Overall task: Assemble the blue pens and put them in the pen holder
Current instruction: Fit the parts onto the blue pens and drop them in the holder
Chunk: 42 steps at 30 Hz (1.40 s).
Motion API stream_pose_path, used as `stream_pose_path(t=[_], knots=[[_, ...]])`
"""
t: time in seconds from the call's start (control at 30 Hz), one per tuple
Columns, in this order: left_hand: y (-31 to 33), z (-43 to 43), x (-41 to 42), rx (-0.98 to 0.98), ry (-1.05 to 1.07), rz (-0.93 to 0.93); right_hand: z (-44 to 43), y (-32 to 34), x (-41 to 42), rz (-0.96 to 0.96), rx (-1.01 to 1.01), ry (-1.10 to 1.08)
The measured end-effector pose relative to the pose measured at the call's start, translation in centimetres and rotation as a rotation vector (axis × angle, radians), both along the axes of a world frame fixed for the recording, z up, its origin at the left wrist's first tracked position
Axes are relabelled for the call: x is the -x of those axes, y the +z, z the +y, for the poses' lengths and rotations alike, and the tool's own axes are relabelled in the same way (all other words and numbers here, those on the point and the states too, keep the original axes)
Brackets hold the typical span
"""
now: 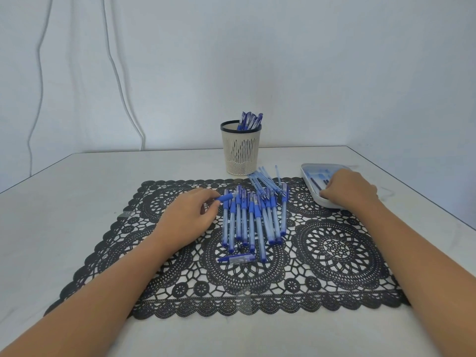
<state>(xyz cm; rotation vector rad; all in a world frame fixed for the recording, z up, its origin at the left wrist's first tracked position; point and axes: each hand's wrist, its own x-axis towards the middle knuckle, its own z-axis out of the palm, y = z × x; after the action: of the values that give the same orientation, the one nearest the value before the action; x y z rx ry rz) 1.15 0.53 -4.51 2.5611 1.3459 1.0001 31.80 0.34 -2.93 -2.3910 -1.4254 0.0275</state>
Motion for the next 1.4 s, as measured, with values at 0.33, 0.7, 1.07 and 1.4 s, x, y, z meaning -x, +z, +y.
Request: stream_pose_path(t=[0.33,0.7,1.07,1.4], knots=[[0.0,0.0,0.1,0.015,-0.01,-0.061,-1.8,1.3,2.4,0.245,-0.461,0.24],[-0.1,0.4,0.4,0.018,-0.036,-0.07,-4.4,2.1,7.2,0.427,-0.365,0.66],[0.0,0.2,0.5,0.042,-0.039,-0.127,-4.4,2.3,6.8,0.515,-0.461,0.577],[0.0,0.2,0.4,0.041,-0.053,-0.141,-4.6,2.3,6.9,0.537,-0.445,0.592]])
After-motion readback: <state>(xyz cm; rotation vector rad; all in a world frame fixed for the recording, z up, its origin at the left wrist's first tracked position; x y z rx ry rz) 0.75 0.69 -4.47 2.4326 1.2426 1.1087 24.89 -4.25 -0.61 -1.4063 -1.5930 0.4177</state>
